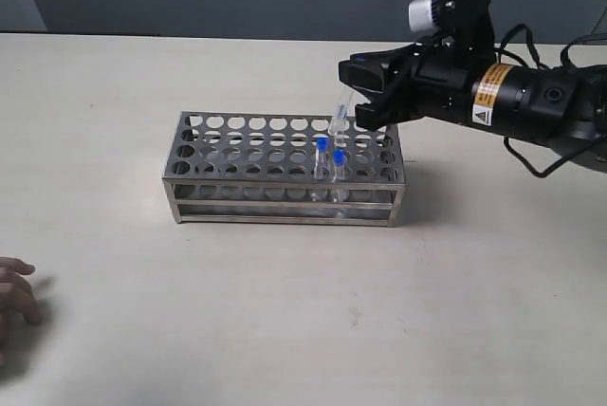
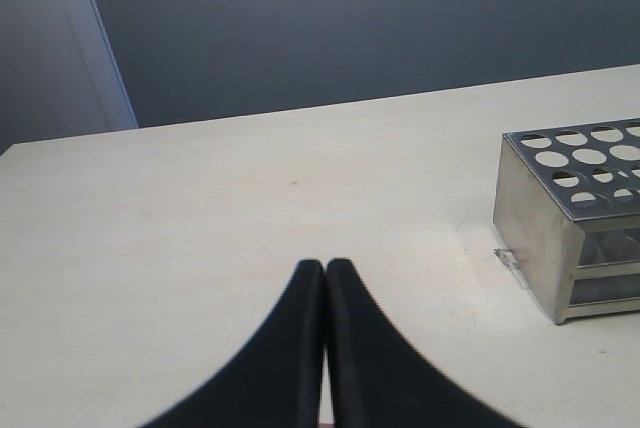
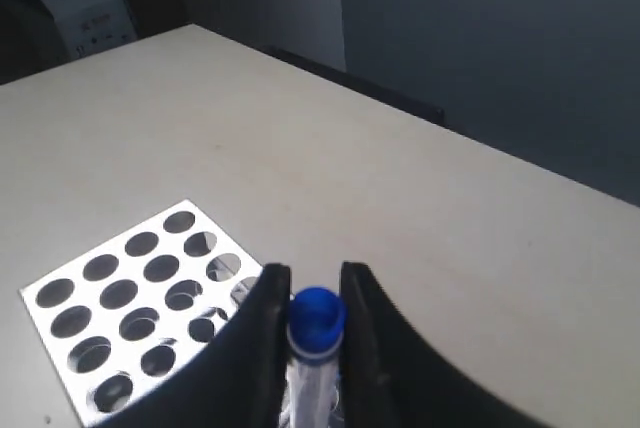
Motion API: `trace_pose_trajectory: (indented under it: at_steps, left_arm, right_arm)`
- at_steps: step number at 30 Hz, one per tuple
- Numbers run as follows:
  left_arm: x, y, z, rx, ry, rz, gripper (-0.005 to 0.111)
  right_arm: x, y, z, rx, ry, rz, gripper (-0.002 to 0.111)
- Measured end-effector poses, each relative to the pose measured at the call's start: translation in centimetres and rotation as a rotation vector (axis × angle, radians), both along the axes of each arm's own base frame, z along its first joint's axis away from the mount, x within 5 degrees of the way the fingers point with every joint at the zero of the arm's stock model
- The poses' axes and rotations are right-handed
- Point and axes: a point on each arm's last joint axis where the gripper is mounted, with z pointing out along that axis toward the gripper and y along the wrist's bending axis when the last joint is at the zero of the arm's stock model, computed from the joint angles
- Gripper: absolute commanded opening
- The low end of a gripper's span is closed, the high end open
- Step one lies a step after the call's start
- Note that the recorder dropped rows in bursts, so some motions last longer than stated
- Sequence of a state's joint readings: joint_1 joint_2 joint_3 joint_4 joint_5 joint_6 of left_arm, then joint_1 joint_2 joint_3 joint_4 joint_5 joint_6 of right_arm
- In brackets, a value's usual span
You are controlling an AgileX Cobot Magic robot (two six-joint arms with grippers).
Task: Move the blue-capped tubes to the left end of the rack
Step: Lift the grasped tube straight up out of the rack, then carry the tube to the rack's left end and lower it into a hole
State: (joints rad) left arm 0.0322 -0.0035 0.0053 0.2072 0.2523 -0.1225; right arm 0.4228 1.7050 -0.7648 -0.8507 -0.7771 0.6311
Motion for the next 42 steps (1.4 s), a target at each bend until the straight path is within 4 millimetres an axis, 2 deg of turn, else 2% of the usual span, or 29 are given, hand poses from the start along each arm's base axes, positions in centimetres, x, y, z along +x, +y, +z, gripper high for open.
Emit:
trace_pose_trajectory:
  at_steps: [4,7,14,18,22,26,32,42]
  left_arm:
    - [0.0,0.0,0.0,0.0,0.0,0.0,0.001]
    - [0.0,0.0,0.0,0.0,0.0,0.0,0.001]
    - [0.0,0.0,0.0,0.0,0.0,0.0,0.001]
    - [0.0,0.0,0.0,0.0,0.0,0.0,0.001]
    - [0.0,0.0,0.0,0.0,0.0,0.0,0.001]
    - [0.0,0.0,0.0,0.0,0.0,0.0,0.001]
    - [0.0,0.0,0.0,0.0,0.0,0.0,0.001]
    - [0.0,0.0,0.0,0.0,0.0,0.0,0.001]
  right_arm:
    - [-0.4,0.0,1.2,0.021,-0.024,0.005,-0.001]
    - [-0.6,0.8,1.8,0.024,-0.031,0.022,-0.001]
    - [-1.4,6.5,4.1,-0.012,-0.091,0.126,-0.001]
    - [-1.2,10.1,4.4,-0.056,-0.096,0.148,-0.001]
    - [-0.7,13.3,3.6,-0.102,-0.089,0.156,-0.001]
    - [0.3,15.4,2.6,-0.111,-0.078,0.16,-0.001]
    - [1.8,16.7,1.3,-0.13,-0.064,0.139,-0.001]
    - [2.7,18.1,-1.2,-0.144,-0.038,0.152,-0.001]
